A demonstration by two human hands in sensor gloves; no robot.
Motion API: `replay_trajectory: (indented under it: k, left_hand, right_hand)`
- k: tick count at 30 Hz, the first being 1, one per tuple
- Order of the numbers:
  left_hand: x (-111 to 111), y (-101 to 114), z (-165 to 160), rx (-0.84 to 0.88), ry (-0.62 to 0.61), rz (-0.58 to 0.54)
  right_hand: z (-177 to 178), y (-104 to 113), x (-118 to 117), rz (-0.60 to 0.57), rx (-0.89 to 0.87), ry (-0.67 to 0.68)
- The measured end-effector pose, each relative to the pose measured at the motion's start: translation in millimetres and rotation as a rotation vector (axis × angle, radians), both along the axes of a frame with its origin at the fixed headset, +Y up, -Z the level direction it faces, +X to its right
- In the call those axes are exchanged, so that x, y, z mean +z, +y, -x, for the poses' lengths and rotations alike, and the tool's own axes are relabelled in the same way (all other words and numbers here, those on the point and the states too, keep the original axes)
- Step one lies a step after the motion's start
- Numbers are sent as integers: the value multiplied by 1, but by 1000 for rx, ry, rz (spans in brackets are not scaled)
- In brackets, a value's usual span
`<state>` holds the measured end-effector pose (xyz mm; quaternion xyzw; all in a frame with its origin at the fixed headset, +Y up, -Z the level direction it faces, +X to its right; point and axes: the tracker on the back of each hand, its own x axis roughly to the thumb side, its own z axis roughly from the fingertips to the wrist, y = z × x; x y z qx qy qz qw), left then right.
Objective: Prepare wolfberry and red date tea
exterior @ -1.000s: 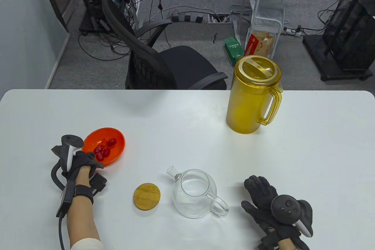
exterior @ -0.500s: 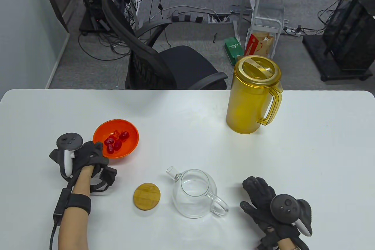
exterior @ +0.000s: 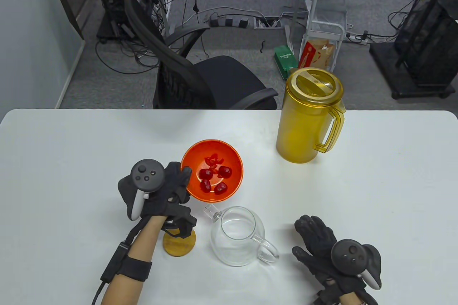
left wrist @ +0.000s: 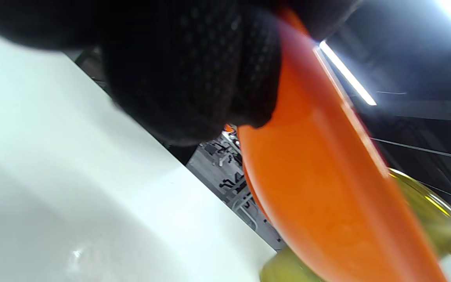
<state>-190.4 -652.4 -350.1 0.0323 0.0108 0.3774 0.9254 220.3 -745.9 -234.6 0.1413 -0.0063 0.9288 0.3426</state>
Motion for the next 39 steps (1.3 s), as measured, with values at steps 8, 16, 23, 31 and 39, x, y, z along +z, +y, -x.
replay_trajectory:
  k: [8, 16, 23, 31, 39]
  left_hand:
    - [31, -6, -28, -30, -54, -150]
    - [49, -10, -44, -97, -68, -268]
    - [57, -15, -47, -89, -57, -329]
    - [59, -18, -46, -75, -79, -370]
    - [61, -18, -49, -71, -95, -399]
  right_hand:
    - [0, 0, 0, -9, -13, 11]
    - [-1, -1, 1, -10, -16, 12]
    - [-1, -2, 1, -7, -18, 12]
    - [-2, -2, 1, -3, -24, 6]
    - [-2, -2, 0, 2, -30, 8]
